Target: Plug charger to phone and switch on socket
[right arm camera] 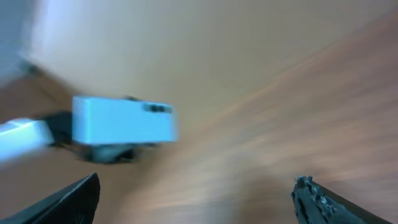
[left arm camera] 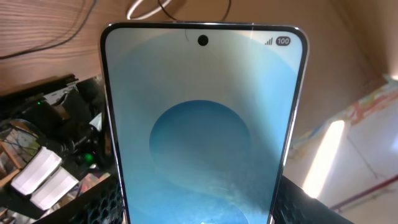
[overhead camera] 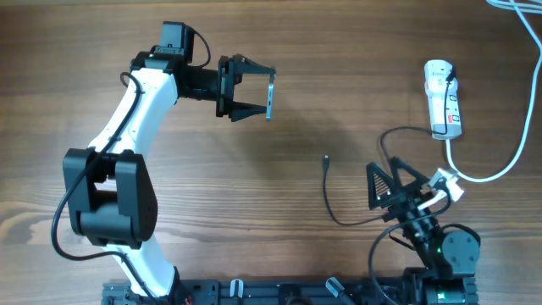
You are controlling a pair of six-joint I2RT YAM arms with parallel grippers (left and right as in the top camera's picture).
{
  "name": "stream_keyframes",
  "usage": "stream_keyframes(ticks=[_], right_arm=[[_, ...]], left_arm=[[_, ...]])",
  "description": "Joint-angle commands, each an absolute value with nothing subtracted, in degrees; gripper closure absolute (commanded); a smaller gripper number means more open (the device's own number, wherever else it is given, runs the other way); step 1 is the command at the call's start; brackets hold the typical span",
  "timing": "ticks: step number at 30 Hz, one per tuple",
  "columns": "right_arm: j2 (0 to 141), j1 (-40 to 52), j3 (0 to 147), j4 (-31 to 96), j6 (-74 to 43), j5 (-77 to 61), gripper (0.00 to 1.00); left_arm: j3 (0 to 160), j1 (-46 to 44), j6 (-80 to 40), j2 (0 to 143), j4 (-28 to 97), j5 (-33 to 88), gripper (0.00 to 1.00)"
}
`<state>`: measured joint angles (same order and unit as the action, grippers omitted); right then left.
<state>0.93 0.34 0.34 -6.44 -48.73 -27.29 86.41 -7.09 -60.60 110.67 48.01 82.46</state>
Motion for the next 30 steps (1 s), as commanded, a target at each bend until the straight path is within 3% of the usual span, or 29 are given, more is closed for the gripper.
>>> stream_keyframes(ticks=[1,6,12,18,21,25,30], right_arm=[[0.62,0.69,0.51,-16.32,-58.17,-38.28,0.0],[5.39,0.67,10.09,-10.17,-48.4,-42.39,0.0],[27.83,0.69,34.68,28.67,-20.67,-33.39,0.0],[45.8,0.69,40.91,35.68,-29.78,-46.37,0.0],[51.16,0.8,40.93,35.14,-19.49,-55.61,0.0],[51.7,0.8,42.0,43.48,-20.95,-44.14,0.01],[53.34,0.8,50.94,63.55,-20.51,-19.18,0.01]], left_arm=[[86.26,-6.59,-64.16,108.84,45.65,82.37,0.29],[86.26,-6.63,-65.25,108.84,44.91,82.37,0.29],[86.26,-6.63,-65.43,108.84,44.31,82.39,0.29],[86.26,-6.63,-65.43,108.84,44.31,82.41,0.29],[86.26,-6.63,-65.41,108.84,44.31,82.46,0.29],[86.26,-6.63,-64.77,108.84,44.31,82.65,0.29],[86.26,-6.63,-64.79,108.84,44.31,82.65,0.29]])
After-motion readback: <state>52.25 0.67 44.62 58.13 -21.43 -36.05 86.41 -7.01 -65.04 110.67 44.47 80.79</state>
